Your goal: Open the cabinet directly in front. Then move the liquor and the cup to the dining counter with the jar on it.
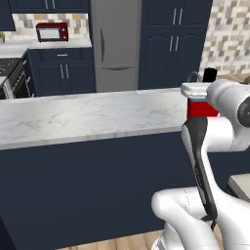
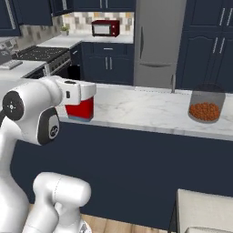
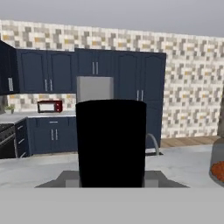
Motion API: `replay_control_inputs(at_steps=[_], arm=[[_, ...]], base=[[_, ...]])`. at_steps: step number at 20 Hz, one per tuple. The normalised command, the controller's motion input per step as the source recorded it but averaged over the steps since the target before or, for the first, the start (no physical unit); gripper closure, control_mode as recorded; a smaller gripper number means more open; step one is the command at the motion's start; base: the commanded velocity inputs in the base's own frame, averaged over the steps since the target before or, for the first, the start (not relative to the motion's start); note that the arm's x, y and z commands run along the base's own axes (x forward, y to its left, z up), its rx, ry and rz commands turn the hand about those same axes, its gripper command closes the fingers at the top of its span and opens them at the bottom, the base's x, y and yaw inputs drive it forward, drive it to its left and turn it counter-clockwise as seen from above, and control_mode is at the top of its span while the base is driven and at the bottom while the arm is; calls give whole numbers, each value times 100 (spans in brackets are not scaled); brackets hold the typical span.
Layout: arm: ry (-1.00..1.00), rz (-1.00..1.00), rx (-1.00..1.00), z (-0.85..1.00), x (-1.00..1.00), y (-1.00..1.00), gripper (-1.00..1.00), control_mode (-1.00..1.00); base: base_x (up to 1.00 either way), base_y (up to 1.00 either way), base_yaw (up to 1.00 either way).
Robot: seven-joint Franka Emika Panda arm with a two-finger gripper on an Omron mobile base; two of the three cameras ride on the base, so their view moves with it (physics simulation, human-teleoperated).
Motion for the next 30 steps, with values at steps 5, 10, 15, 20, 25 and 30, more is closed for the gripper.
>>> replay_control_inputs(at_steps=[5, 10, 15, 20, 25, 30], arm=[[-2, -1, 1, 8, -1, -1, 100, -100], [1, -1, 0, 10, 42, 0, 100, -100], [11, 0, 0, 0, 81, 0, 100, -100], [1, 0, 0, -12, 77, -6, 100, -100], [0, 0, 0, -57, 23, -32, 100, -100], [-1, 0, 0, -52, 12, -27, 100, -100]], base=[[0, 0, 0], [0, 0, 0], [0, 0, 0], [0, 0, 0], [0, 0, 0], [0, 0, 0]])
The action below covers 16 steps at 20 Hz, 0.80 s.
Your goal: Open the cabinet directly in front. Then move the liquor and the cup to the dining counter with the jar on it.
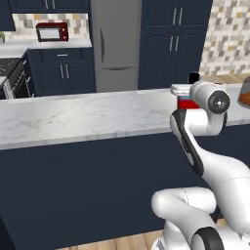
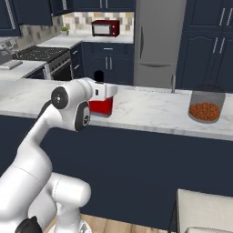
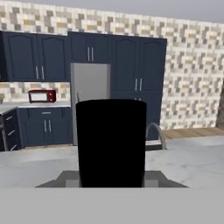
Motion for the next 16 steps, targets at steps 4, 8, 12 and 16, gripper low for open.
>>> replay_control_inputs(at_steps=[4, 8, 12, 16], arm=[[-2, 0, 0, -12, 22, -2, 100, -100], [0, 0, 0, -1, 41, 0, 100, -100], [0, 0, 0, 0, 51, 0, 100, -100], [0, 0, 0, -2, 51, -3, 100, -100]], base=[[0, 0, 0], [0, 0, 0], [0, 0, 0], [0, 0, 0]])
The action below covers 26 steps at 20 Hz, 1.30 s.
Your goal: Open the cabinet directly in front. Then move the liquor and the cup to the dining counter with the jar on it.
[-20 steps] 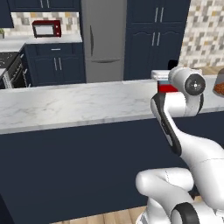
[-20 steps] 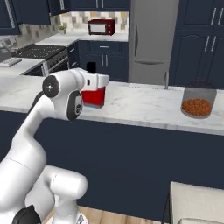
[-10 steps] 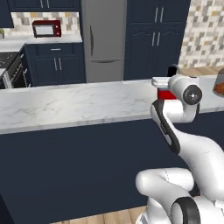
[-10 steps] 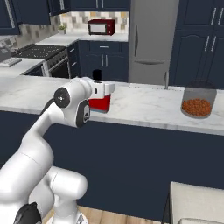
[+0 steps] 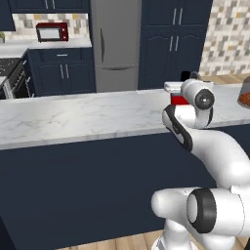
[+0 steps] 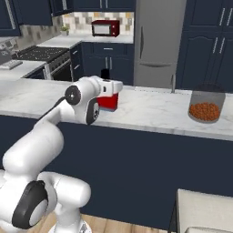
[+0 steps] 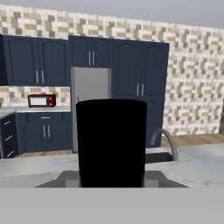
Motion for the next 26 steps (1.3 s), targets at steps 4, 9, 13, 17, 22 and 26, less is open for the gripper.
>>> replay_control_inputs(at_steps=[4, 9, 13, 17, 22, 26], arm=[[0, 0, 0, -19, 45, -12, 100, -100], [0, 0, 1, -35, 44, -18, 100, -100], [0, 1, 0, -14, 56, -15, 100, -100], [0, 3, 0, -38, 40, -10, 100, -100], [0, 4, 0, -61, 41, -10, 100, -100], [0, 3, 0, -49, 29, -13, 100, -100]], base=[[0, 0, 0], [0, 0, 0], [0, 0, 0], [0, 0, 0], [0, 0, 0], [0, 0, 0]])
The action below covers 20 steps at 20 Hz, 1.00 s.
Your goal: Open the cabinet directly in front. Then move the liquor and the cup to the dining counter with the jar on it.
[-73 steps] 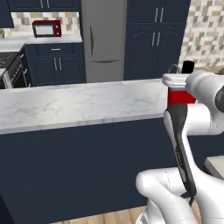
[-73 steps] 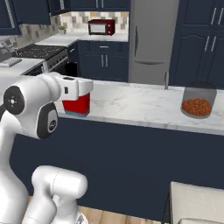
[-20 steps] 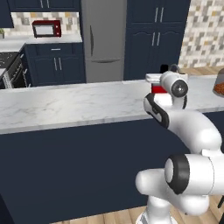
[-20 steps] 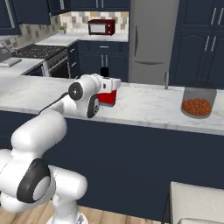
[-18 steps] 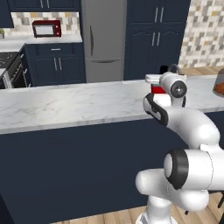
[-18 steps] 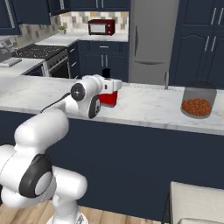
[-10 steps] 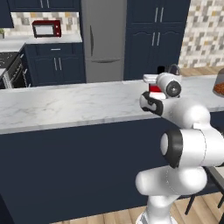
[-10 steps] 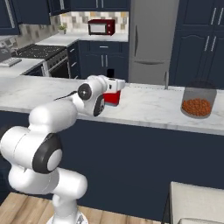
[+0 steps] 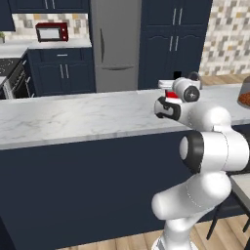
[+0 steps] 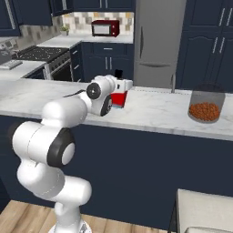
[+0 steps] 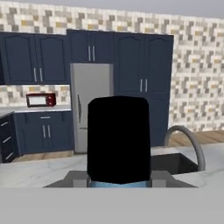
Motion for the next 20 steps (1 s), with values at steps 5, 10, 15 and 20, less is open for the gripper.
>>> replay_control_inputs(at_steps=[5, 10, 15, 20], arm=[[0, 1, 0, -6, -4, -2, 100, -100], [-18, 0, 0, 0, -26, 0, 100, -100], [-5, 0, 0, 0, 0, 0, 100, -100], [-1, 0, 0, 0, 0, 0, 100, -100]], base=[[0, 0, 0], [0, 0, 0], [0, 0, 0], [0, 0, 0]])
